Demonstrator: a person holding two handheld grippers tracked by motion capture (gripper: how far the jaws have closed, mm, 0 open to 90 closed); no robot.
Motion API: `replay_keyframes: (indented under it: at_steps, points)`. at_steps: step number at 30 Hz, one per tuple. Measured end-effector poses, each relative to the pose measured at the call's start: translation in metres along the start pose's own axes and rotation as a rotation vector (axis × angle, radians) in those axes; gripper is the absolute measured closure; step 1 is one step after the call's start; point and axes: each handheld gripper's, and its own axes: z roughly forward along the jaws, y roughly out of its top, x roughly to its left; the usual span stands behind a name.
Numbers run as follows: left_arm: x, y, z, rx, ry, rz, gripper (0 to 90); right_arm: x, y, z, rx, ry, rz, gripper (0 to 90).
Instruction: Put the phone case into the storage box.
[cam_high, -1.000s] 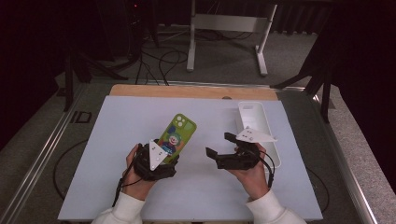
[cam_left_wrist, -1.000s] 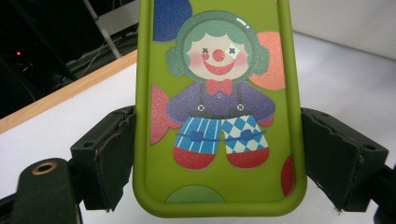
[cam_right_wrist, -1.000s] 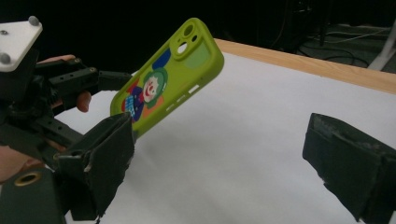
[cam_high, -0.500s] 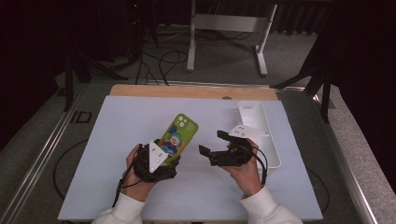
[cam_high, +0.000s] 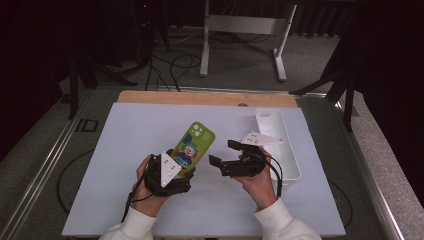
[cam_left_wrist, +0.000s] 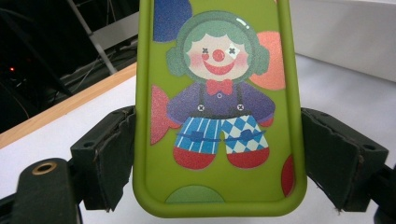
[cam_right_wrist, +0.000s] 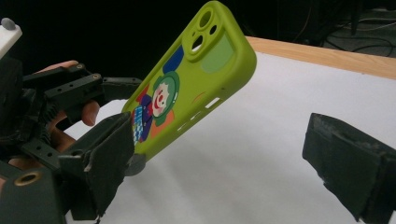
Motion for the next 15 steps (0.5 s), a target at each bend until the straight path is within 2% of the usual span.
replay_keyframes:
  at_steps: [3,4,15]
  points:
    - [-0.001,0.001,-0.001,-0.001,-0.002,0.003,16.2,-0.001,0.0,0.003,-0.001,0.015,0.018,9.5]
    - [-0.001,0.001,-0.001,-0.001,-0.002,0.006,16.2,-0.001,0.0,0.003,0.0,0.016,0.019,12.2]
    - [-0.004,0.004,-0.004,-0.015,-0.016,0.006,16.2,0.002,-0.003,0.014,0.003,0.043,0.039,12.5]
